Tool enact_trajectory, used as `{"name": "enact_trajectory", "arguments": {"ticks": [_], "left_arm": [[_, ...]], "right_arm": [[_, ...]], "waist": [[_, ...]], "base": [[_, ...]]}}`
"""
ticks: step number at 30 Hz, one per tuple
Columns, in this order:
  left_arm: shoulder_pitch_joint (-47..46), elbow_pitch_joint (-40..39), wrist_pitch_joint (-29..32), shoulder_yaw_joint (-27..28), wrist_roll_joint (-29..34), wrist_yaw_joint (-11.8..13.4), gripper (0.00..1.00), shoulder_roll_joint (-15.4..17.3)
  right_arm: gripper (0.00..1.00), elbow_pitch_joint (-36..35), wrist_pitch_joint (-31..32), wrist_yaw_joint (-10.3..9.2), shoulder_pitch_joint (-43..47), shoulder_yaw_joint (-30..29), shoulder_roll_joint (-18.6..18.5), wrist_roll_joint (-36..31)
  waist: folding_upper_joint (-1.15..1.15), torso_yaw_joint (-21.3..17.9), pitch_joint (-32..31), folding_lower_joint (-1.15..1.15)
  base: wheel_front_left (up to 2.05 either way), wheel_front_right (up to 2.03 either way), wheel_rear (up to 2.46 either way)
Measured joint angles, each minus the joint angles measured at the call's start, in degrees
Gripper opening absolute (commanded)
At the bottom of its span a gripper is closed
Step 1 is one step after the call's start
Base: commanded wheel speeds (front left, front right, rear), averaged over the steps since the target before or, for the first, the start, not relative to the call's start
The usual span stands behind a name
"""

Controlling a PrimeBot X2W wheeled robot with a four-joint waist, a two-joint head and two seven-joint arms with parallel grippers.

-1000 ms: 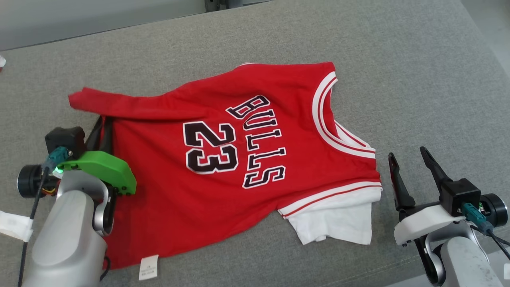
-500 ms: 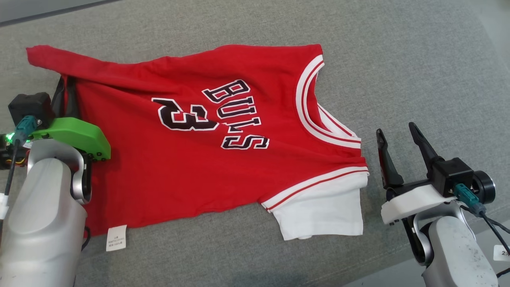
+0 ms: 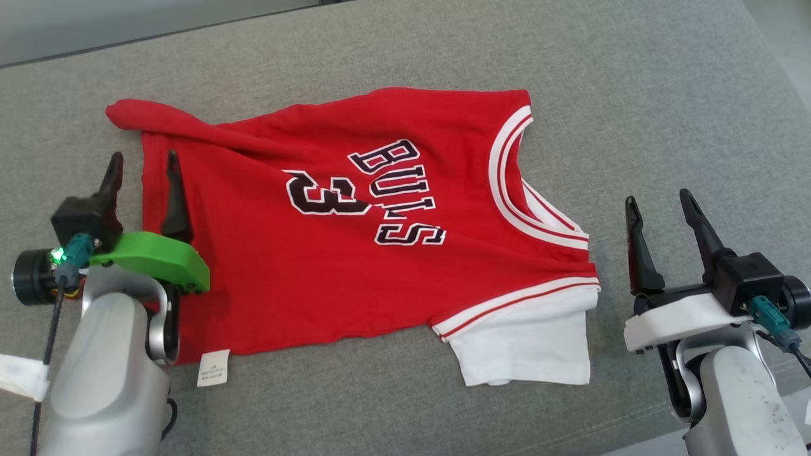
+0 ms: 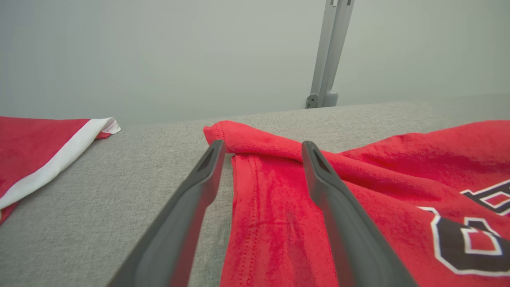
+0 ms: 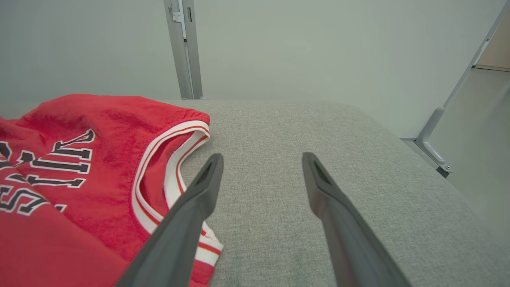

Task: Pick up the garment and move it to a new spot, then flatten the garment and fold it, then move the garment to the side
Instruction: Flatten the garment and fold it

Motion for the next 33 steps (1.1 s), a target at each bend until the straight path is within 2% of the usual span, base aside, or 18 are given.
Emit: {"name": "enact_trajectory", "arguments": {"ticks": [7,15,24,33], "left_arm": [[11.70,-9.49,-0.08,0.63,0.75,-0.07,1.00,-3.96],[23.37,-16.04,-0.15,1.78,0.76,0.43,1.00,-7.79],[30.76,-20.46,-0.15,2.38,1.18,1.04,1.00,-9.47],[32.72,-21.43,-0.15,2.30,1.51,0.97,1.00,-10.17]], "right_arm": [[1.00,-3.02,-0.01,0.00,2.35,-0.26,0.69,-0.42],[1.00,-3.61,-0.01,0.00,5.71,0.87,1.13,-0.31],[1.00,-1.60,-0.01,0.00,7.68,4.89,1.29,1.76],[1.00,0.08,-0.01,0.00,8.17,6.83,1.33,2.75]], "waist": [[0.00,2.60,-4.52,0.00],[0.00,5.30,-10.35,0.00],[0.00,7.63,-15.38,0.00],[0.00,8.63,-17.11,0.00]], "base": [[0.00,0.00,0.00],[0.00,0.00,0.00],[0.00,0.00,0.00],[0.00,0.00,0.00]]}}
